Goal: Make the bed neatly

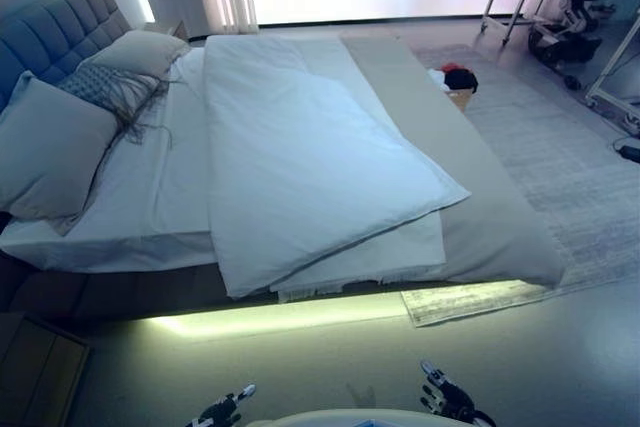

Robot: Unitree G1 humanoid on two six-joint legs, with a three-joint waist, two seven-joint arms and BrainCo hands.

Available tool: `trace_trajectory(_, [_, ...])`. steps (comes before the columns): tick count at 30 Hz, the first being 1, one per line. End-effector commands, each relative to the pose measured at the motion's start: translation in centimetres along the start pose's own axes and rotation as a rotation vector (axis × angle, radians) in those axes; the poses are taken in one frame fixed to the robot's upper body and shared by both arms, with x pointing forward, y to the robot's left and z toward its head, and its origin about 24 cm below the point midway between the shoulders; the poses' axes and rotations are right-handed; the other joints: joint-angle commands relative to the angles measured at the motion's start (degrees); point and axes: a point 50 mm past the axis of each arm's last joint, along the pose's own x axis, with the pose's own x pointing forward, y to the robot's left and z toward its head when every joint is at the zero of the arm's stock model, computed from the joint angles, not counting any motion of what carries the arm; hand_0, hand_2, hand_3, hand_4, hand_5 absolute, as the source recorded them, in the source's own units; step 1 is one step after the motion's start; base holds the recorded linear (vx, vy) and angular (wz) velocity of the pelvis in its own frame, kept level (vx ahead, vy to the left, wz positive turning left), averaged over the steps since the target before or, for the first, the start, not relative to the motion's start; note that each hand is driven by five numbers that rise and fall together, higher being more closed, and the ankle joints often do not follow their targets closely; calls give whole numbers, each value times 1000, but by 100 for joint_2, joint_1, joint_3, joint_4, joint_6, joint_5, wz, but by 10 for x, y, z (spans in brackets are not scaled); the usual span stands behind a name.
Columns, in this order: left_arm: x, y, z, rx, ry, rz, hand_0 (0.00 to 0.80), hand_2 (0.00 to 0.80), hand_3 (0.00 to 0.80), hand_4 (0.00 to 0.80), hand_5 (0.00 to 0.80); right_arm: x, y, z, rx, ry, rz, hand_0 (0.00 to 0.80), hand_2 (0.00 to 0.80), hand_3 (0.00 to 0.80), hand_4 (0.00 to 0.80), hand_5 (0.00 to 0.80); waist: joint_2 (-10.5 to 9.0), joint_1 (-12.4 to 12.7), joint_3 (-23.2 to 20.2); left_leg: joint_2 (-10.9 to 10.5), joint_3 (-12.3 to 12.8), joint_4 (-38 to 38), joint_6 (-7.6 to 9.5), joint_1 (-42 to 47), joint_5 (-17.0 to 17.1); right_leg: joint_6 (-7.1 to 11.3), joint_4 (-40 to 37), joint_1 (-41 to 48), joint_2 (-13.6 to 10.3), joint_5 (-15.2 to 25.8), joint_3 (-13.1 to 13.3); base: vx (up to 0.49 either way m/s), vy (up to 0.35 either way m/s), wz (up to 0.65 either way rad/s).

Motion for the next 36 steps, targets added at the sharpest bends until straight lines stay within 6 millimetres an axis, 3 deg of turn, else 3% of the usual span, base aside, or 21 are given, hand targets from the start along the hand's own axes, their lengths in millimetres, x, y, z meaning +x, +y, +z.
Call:
trace_trajectory(1, [5, -16, 12, 11, -8, -42, 0, 0, 0, 0, 0, 9, 19, 11, 2, -8, 22, 0, 0, 0, 0, 0, -156, 38, 118, -533, 104, -7, 505, 21, -181, -37, 27, -83, 237, 224, 200, 38, -2, 0])
trace_trajectory(12, [5, -9, 16, 39, 0, -5, 0, 0, 0, 0, 0, 9, 21, 10, -29, 8, 19, 0, 0, 0, 0, 0, -158, -30, 216, -502, 163, -7, 570, 80, -131, -107, 471, -249, 303, 16, 324, 46, -33, 0])
trace_trajectory(15, [6, -11, 26, -2, -55, 1, 0, 0, 0, 0, 0, 12, 26, 14, -79, 21, 47, 0, 0, 0, 0, 0, -265, -56, 401, -458, 216, 1051, 479, -280, -313, -265, 722, -390, 293, -72, 386, 11, -105, 3])
trace_trajectory(16, [6, -14, 31, -77, -97, 1, 0, 0, 0, 0, 0, 12, 25, 18, -100, 18, 49, 0, 0, 0, 0, 0, -325, 7, 571, -395, 146, 2053, 274, -808, 105, -380, 735, -368, 283, -73, 347, -2, -94, 16])
trace_trajectory(17, [6, -15, 32, -104, -106, -4, 0, 0, 0, 0, 0, 12, 24, 20, -110, 18, 48, 0, 0, 0, 0, 0, -313, 18, 615, -354, 83, 2306, 198, -1012, 253, -422, 743, -371, 310, -81, 315, 8, -73, 12])
trace_trajectory(18, [6, -16, 32, -135, -116, -11, 0, 0, 0, 0, 0, 12, 23, 23, -124, 19, 45, 0, 0, 0, 0, 0, -275, 77, 707, -257, -79, 2604, 31, -1375, 763, -488, 767, -334, 369, -110, 321, 107, 49, 0])
trace_trajectory(19, [6, -18, 30, -163, -120, -24, 0, 0, 0, 0, 0, 11, 20, 25, -141, 19, 35, 0, 0, 0, 0, 0, -199, 153, 795, -83, -58, 2112, -42, -1559, 932, -466, 792, -245, 394, -177, 344, 145, 87, -2])
trace_trajectory(20, [6, -18, 30, -162, -117, -22, 0, 0, 0, 0, 0, 11, 19, 25, -135, 18, 32, 0, 0, 0, 0, 0, -185, 186, 833, -38, -14, 1922, -56, -1521, 954, -450, 796, -189, 385, -208, 355, 294, 195, -14])
trace_trajectory(21, [6, -17, 27, -161, -113, -14, 0, 0, 0, 0, 0, 11, 15, 30, -122, 11, 24, 0, 0, 0, 0, 0, -92, 201, 833, 290, 124, 1071, -114, -1486, 1140, -395, 739, -73, 387, -279, 342, 335, 201, -21])
trace_trajectory(23, [5, -13, 24, -190, -107, 8, 0, 0, 0, 0, 0, 10, 10, 32, -105, 9, 9, 0, 0, 0, 0, 0, -37, 276, 857, 556, 26, 112, -207, -1584, 1590, -376, 664, 218, 380, -412, 472, 416, 210, -33])
trace_trajectory(25, [4, -8, 19, -217, -94, 36, 0, 0, 0, 0, 0, 7, 3, 29, -91, 16, -6, 0, 0, 0, 0, 0, -64, 320, 835, 735, -164, -7, -282, -2006, 1580, -360, 692, 477, 285, -639, 567, 425, 213, -21])
trace_trajectory(27, [4, -7, 12, -234, -83, 46, 0, 0, 0, 0, 0, 4, -5, 24, -71, 17, -27, 0, 0, 0, 0, 0, -22, 278, 771, 843, 95, -7, -307, -1920, 1641, -275, 791, 677, 164, -859, 581, 425, 313, -28])
trace_trajectory(28, [3, -6, 10, -240, -79, 48, 0, 0, 0, 0, 0, 3, -7, 22, -58, 14, -42, 0, 0, 0, 0, 0, -32, 253, 727, 817, 245, -6, -230, -1801, 1400, -195, 864, 734, 24, -867, 573, 424, 365, -32])
trace_trajectory(30, [2, -2, 6, -245, -69, 59, 0, 0, 0, 0, 0, 2, -10, 20, -56, 12, -66, 0, 0, 0, 0, 0, -13, 235, 619, 813, 376, 2, -230, -1615, 1273, -25, 954, 813, -229, -855, 488, 456, 427, -46])
trace_trajectory(33, [2, 2, 10, -230, -76, 67, 0, 0, 0, 0, 0, 1, -11, 18, 36, -7, -58, 0, 0, 0, 0, 0, -20, 223, 485, 689, 495, 341, -137, -1419, 1087, 194, 1131, 926, -611, -802, 339, 448, 434, -49])
trace_trajectory(34, [2, 3, 15, -215, -88, 57, 0, 0, 0, 0, 0, 1, -12, 16, 22, -3, -55, 0, 0, 0, 0, 0, -31, 178, 414, 649, 615, 480, -63, -1402, 980, 244, 1283, 893, -718, -719, 309, 438, 418, -28])
trace_trajectory(36, [3, 2, 29, -168, -99, 50, 0, 0, 0, 0, 0, 2, -8, 17, 24, -9, -43, 0, 0, 0, 0, 0, -99, 138, 316, 404, 611, 608, 146, -1401, 812, 284, 1463, 827, -862, -374, 415, 370, 364, 8])
